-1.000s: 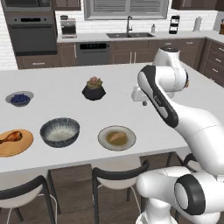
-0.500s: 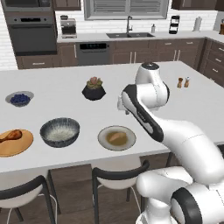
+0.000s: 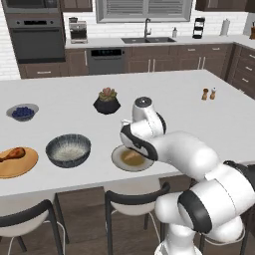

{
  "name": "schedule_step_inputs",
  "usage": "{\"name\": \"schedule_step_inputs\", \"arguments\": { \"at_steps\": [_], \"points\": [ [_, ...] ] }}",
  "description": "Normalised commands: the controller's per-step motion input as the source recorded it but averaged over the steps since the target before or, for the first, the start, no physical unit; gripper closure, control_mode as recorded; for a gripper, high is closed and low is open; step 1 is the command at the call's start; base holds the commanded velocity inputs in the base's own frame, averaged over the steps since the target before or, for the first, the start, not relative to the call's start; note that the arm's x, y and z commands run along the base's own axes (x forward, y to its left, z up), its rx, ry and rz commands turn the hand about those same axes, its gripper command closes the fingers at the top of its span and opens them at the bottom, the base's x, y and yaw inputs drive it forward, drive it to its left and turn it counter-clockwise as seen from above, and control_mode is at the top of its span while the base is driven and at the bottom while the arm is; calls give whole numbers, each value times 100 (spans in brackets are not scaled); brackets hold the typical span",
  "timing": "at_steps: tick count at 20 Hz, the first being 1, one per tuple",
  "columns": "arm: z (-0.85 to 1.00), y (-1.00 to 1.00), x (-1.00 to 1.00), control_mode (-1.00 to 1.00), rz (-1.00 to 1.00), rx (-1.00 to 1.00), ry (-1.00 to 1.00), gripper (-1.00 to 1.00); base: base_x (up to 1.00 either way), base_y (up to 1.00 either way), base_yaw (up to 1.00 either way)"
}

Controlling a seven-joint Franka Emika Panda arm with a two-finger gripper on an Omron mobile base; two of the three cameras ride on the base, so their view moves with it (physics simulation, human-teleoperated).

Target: Pick the chicken drumstick and sweet potato from their plates and place them in the bowl. Then put the bowl in the fridge.

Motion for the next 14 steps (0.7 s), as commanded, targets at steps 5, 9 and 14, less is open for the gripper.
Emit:
{"name": "schedule_step_inputs", "arguments": {
  "at_steps": [5,9,14],
  "points": [
    [-48,11,55,-100,-21,13,9,-100,0,0,0],
    [-29,6,30,-100,-15,7,6,-100,0,0,0],
    [-33,2,1,-100,-8,0,0,-100,0,0,0]
  ]
}}
